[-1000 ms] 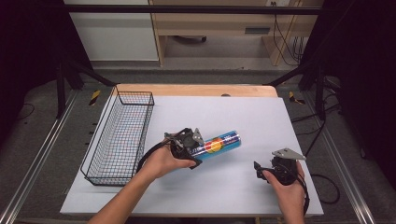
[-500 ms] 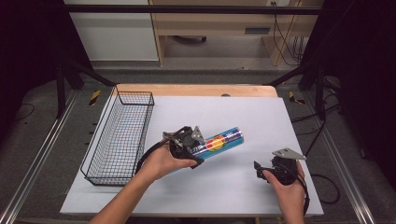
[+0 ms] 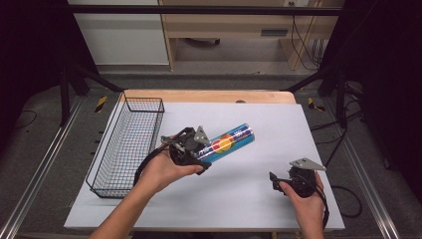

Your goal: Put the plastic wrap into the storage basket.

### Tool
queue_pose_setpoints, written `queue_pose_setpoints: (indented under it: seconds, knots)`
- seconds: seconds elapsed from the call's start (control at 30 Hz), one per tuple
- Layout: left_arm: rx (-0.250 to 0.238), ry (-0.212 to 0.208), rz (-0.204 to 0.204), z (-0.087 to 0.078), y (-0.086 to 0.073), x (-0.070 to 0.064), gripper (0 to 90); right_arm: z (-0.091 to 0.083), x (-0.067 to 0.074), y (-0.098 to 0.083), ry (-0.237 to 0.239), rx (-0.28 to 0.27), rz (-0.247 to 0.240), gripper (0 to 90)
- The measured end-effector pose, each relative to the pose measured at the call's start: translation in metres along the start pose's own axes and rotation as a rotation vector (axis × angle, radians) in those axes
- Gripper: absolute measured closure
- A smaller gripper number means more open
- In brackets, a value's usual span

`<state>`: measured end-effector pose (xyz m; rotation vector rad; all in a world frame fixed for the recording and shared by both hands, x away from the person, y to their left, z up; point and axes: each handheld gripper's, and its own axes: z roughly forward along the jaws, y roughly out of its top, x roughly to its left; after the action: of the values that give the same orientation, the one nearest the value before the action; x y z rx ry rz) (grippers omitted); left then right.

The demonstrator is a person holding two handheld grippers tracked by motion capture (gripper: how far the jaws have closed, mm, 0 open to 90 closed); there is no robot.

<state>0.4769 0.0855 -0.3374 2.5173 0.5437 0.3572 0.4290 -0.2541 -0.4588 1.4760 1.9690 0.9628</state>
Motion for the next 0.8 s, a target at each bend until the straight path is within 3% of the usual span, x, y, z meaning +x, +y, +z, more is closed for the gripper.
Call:
queue_pose_setpoints:
  seconds: [0.03, 0.2, 0.33, 0.4, 0.53, 0.57, 0.8]
  knots:
    - [0.0, 0.017, 0.0, -0.006, -0.001, -0.001, 31.9, 0.001, 0.002, 0.001, 0.021, -0.005, 0.0, 10.2]
    - [0.002, 0.044, -0.004, -0.021, -0.006, -0.002, 32.0, 0.001, 0.004, 0.001, 0.029, -0.006, -0.012, 10.0]
    - [0.023, 0.089, -0.016, -0.035, -0.015, 0.0, 32.0, 0.001, 0.002, 0.001, 0.038, -0.003, -0.003, 9.9]
    - [0.026, 0.102, -0.044, -0.048, -0.023, 0.003, 32.0, 0.001, 0.0, 0.001, 0.043, -0.006, 0.004, 9.9]
    - [0.051, 0.131, -0.065, -0.057, -0.03, 0.007, 32.0, 0.001, 0.0, 0.001, 0.039, -0.005, 0.006, 9.9]
    - [0.063, 0.145, -0.093, -0.064, -0.035, 0.01, 32.0, 0.001, 0.002, 0.001, 0.036, -0.005, 0.005, 9.9]
    - [0.065, 0.183, -0.136, -0.08, -0.048, 0.021, 32.0, 0.001, 0.003, 0.001, 0.03, -0.002, 0.006, 9.9]
